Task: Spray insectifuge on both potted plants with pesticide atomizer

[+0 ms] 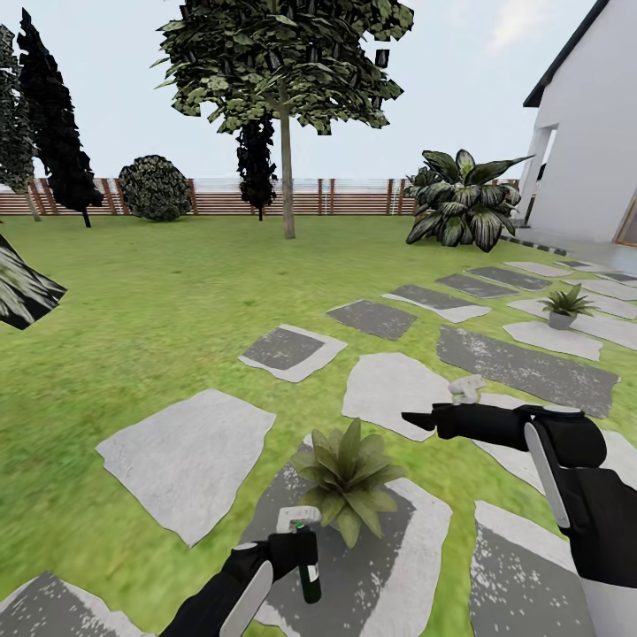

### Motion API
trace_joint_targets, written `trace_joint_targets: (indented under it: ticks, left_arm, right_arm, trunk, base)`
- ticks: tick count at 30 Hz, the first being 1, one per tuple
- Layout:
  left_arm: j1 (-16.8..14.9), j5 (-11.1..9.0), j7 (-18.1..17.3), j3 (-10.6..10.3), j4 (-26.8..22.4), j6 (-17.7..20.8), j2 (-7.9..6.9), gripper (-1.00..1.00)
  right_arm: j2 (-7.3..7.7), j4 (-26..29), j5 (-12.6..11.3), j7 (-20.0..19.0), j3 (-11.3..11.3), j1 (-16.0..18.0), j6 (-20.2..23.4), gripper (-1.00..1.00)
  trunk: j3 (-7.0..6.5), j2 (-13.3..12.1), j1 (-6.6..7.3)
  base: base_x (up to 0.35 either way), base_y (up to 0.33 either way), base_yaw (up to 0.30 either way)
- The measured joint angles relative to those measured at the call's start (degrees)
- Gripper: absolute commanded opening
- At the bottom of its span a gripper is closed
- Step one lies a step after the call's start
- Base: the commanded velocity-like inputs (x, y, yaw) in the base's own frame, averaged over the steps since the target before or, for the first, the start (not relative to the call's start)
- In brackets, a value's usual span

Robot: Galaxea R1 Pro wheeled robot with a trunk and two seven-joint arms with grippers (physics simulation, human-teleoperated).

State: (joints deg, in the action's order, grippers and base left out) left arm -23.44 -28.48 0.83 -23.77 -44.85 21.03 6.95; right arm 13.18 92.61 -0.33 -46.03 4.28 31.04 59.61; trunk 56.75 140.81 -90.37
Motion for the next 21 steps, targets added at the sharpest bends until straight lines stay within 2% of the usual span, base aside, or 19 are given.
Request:
trace_joint_targets:
  ticks: [21]
  left_arm:
    - [0.0,-0.1,-0.6,-0.1,0.2,0.1,0.11,-1.00]
  right_arm:
    - [0.00,0.0,-0.2,-0.2,0.1,-0.1,0.0,1.00]
  trunk:
    - [0.00,0.0,0.00]
  base:
    - [0.000,0.000,0.000]
